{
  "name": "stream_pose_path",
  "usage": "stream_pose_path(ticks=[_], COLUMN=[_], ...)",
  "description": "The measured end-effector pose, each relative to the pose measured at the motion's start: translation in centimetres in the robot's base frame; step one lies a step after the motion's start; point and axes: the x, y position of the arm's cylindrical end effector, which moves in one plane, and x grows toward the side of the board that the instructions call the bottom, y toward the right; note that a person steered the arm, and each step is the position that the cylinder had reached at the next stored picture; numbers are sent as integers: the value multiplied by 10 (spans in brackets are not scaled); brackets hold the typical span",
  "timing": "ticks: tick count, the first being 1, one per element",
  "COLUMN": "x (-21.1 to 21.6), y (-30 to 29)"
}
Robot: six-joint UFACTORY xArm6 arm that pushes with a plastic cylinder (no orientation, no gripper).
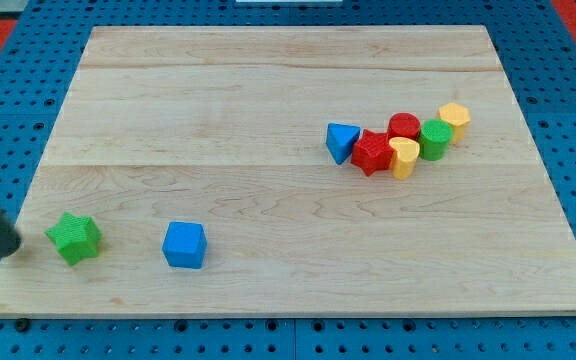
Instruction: Move the blue cube towards the bottom right
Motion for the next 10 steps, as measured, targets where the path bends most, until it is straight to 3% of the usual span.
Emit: stream_pose_path(ticks=[1,2,3,4,5,7,10], x=[4,52,52,52,42,-22,-23], y=[-3,20,32,91,144,187,363])
